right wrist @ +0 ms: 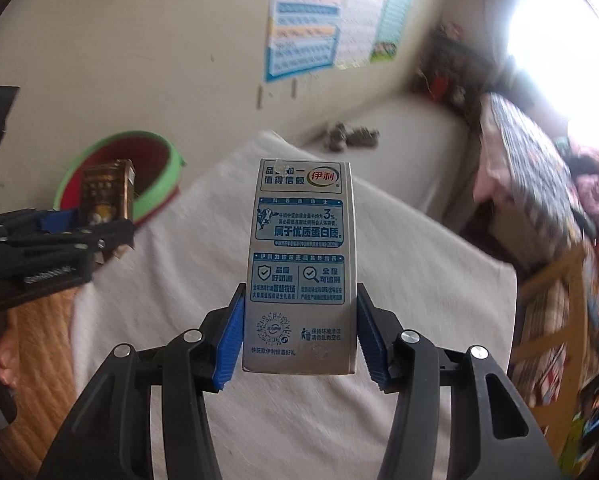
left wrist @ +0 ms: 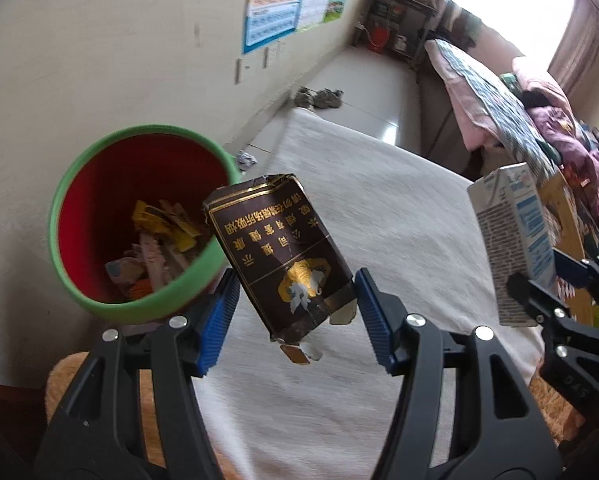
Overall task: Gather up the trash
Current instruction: 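Carry the brown wrapper with the left gripper to the bucket while the right carries the milk carton, then open both grippers over the bucket to drop the brown wrapper and milk carton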
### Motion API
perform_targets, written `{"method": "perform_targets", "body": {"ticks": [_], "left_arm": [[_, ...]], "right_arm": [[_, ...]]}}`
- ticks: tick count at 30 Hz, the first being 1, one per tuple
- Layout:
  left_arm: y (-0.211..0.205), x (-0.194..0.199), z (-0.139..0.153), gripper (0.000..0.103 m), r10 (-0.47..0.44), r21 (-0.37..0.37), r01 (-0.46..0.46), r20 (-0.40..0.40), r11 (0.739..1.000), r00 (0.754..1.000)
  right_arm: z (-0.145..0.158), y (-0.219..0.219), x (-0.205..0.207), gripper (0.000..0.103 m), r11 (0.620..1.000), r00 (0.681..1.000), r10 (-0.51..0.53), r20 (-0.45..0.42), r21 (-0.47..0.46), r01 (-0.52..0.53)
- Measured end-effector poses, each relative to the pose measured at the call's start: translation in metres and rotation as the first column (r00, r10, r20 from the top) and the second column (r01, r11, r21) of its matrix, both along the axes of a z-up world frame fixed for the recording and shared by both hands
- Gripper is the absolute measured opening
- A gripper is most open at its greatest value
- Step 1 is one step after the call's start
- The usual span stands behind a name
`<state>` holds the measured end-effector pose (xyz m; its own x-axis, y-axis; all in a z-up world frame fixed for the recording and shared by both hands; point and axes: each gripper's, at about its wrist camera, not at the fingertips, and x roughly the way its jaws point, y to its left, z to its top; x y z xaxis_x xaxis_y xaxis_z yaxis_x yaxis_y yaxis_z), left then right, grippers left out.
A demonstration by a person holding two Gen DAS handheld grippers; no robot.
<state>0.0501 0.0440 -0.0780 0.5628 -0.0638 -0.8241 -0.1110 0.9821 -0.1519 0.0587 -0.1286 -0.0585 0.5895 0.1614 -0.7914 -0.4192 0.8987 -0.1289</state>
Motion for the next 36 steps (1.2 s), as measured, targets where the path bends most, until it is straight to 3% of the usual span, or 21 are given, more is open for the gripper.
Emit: {"method": "perform_targets", "body": {"ticks": [6, 12, 18, 20, 21, 22, 23, 25, 27, 29, 33, 36], "left_arm": [[0.040, -0.003, 0.006, 0.057, 0.086, 0.033, -0.086, 0.018, 0.996, 0.996], [0.085, 0.004, 0.006, 0.057, 0.169, 0.084, -0.168, -0.005, 0.982, 0.986], [0.122, 0.012, 0.004, 0.060, 0.243, 0.125, -0.241, -0.007, 0.962, 0.970], [0.131, 0.015, 0.001, 0.064, 0.266, 0.133, -0.262, -0.013, 0.956, 0.964], [0.134, 0.016, 0.000, 0.065, 0.278, 0.136, -0.273, -0.018, 0.952, 0.961], [0.136, 0.015, -0.001, 0.073, 0.289, 0.135, -0.284, -0.019, 0.949, 0.957], [0.137, 0.014, 0.000, 0.080, 0.297, 0.129, -0.293, -0.013, 0.947, 0.955], [0.136, 0.007, 0.004, 0.081, 0.303, 0.100, -0.303, 0.018, 0.948, 0.953], [0.128, 0.004, 0.008, 0.089, 0.297, 0.086, -0.299, 0.039, 0.950, 0.954], [0.115, 0.002, 0.015, 0.090, 0.261, 0.065, -0.265, 0.067, 0.962, 0.963], [0.074, -0.001, 0.037, 0.097, 0.189, 0.113, -0.210, 0.170, 0.971, 0.967], [0.037, -0.002, 0.058, 0.097, 0.120, 0.163, -0.164, 0.249, 0.973, 0.961]], "right_arm": [[0.005, 0.038, 0.006, 0.050, 0.996, 0.996, 0.089, 0.006, 0.020, -0.089], [-0.001, 0.085, 0.039, 0.050, 0.960, 0.975, 0.193, -0.109, 0.226, -0.165], [0.000, 0.146, 0.077, 0.050, 0.920, 0.952, 0.267, -0.148, 0.333, -0.206], [0.001, 0.160, 0.087, 0.053, 0.902, 0.942, 0.295, -0.158, 0.372, -0.220], [0.002, 0.165, 0.092, 0.062, 0.897, 0.938, 0.302, -0.167, 0.382, -0.221], [0.003, 0.167, 0.094, 0.065, 0.899, 0.942, 0.292, -0.163, 0.382, -0.213], [0.007, 0.163, 0.094, 0.065, 0.899, 0.952, 0.272, -0.142, 0.391, -0.199], [0.011, 0.154, 0.090, 0.066, 0.895, 0.962, 0.245, -0.119, 0.409, -0.177], [0.018, 0.132, 0.085, 0.074, 0.897, 0.977, 0.193, -0.090, 0.420, -0.139], [0.027, 0.104, 0.076, 0.081, 0.899, 0.991, 0.126, -0.042, 0.428, -0.096], [0.046, 0.052, 0.054, 0.094, 0.911, 0.998, 0.019, 0.059, 0.411, -0.041], [0.058, 0.017, 0.030, 0.096, 0.924, 0.986, -0.050, 0.157, 0.382, -0.014]]}}
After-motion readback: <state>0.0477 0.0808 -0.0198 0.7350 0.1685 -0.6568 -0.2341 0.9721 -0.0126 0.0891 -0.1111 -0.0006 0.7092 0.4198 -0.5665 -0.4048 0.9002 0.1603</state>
